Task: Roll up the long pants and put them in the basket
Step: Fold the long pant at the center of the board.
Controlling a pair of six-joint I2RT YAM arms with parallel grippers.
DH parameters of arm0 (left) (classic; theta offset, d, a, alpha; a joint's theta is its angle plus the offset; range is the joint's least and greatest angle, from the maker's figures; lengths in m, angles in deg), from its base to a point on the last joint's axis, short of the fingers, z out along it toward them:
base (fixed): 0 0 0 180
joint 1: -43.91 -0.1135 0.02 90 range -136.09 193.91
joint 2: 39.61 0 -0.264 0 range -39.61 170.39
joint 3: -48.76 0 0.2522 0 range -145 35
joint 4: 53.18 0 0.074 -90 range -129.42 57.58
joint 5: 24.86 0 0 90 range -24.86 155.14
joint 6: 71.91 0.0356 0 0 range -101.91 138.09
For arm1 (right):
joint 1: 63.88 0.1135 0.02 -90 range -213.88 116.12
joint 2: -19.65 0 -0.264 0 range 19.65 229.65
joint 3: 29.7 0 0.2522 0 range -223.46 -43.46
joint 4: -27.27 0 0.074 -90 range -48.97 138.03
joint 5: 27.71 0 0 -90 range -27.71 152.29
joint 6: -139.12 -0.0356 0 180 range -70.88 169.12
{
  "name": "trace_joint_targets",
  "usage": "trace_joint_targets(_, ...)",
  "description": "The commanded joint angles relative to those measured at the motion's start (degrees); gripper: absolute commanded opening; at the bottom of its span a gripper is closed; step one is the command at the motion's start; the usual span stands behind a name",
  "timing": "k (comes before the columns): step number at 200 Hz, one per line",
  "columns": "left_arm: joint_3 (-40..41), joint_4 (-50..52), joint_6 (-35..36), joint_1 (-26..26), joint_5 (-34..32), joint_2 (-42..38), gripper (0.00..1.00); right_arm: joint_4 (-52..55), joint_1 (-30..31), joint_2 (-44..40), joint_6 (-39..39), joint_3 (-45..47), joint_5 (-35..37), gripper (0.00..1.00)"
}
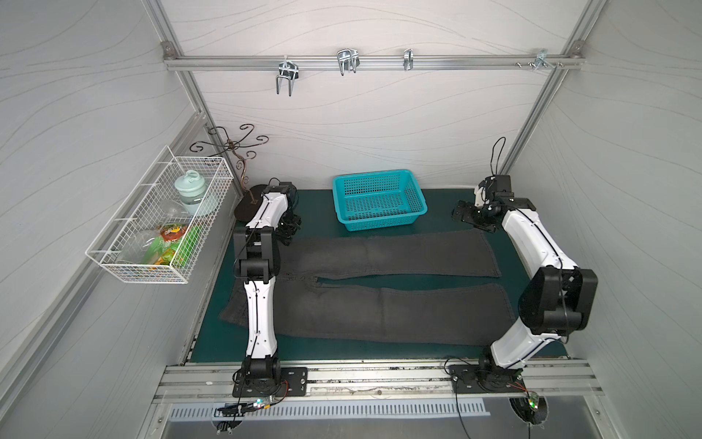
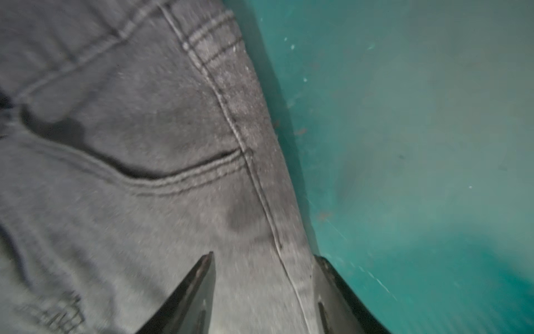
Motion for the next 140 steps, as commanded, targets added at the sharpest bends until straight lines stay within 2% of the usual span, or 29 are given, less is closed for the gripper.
trace_joint_targets(1,-1.92,0.63,-0.85,0.14,0.08,2.83,0.58,2.03,-0.27,0.45,1.3,-1.85,0.21,0.99)
trace_joint_targets(55,-2.43,-1.52,-0.85,-0.12,0.73,5.14,0.56,3.04,-0.05,1.02,1.69,-2.29,0.41,0.99)
trace_joint_targets(112,-2.18,-2.96,-1.16,-0.12,1.76,4.05,0.56,3.45,0.95,3.02,1.38,-4.01,0.57,0.99)
trace_joint_targets(140,-4.41,-2.72,-1.43,-0.47,3.21,5.64,0.56,3.71,1.96,4.25,1.39,-4.99,1.05,0.99)
